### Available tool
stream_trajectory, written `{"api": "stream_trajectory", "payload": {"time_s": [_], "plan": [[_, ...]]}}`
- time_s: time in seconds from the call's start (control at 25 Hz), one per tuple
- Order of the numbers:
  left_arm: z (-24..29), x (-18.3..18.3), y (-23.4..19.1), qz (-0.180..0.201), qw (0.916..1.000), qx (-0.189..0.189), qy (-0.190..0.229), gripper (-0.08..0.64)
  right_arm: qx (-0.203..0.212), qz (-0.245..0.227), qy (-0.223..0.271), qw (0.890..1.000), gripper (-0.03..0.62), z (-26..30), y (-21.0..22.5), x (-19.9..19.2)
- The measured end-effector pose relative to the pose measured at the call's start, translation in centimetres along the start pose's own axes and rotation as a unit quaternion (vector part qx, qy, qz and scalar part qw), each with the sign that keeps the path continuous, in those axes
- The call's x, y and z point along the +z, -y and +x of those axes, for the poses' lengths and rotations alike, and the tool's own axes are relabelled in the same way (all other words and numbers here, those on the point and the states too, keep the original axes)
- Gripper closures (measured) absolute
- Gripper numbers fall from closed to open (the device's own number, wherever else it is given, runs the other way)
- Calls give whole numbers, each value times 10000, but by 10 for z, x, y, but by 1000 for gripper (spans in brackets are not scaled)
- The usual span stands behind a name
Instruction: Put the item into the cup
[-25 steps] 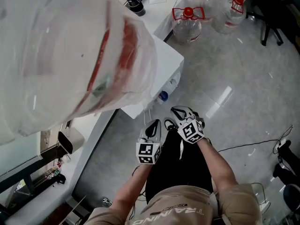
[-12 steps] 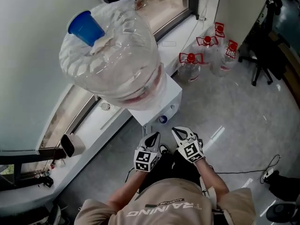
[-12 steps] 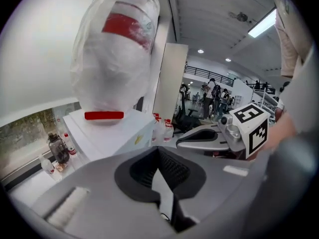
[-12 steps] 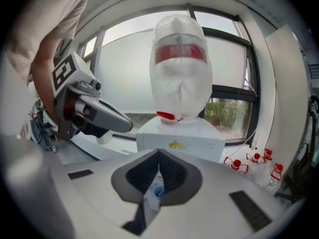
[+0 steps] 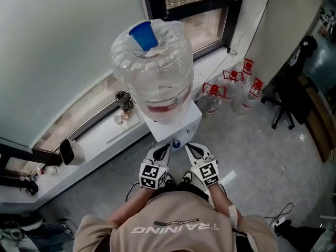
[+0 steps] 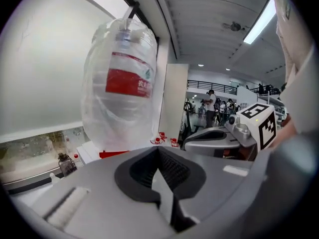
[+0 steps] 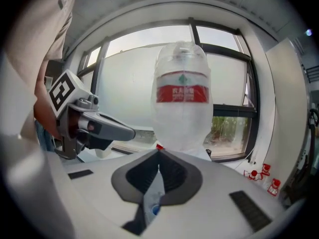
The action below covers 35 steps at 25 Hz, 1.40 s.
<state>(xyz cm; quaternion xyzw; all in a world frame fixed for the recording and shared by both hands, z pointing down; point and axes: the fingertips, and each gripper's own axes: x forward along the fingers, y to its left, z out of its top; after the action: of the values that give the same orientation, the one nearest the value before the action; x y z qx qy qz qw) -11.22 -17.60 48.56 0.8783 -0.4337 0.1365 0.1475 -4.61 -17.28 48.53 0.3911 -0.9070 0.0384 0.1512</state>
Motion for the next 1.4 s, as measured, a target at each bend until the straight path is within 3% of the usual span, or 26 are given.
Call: {"api": "stream_trajectory", "payload": {"time_s": [0.12,0.28,0.52,0.76,1.16,1.4], "plan": [[-10,30,-3,-184,9995,-35,269,552,-29,-46,64,10000,580,-7,5,23],[-22,65,-14,19,9978,123,654,552,-57,-80,234,9997,581,-11,8,49],[-39,92,-32,254,9950,331,910,552,-181,-72,561,9982,580,-15,11,92],[-46,90,-32,273,9952,333,882,552,-63,-177,686,9975,581,-13,5,108],[-49,87,-30,331,9960,177,812,552,-319,-333,570,9973,581,-12,-1,107],[-51,104,-28,675,9924,192,1014,552,-379,-277,713,9964,581,-24,9,115]]}}
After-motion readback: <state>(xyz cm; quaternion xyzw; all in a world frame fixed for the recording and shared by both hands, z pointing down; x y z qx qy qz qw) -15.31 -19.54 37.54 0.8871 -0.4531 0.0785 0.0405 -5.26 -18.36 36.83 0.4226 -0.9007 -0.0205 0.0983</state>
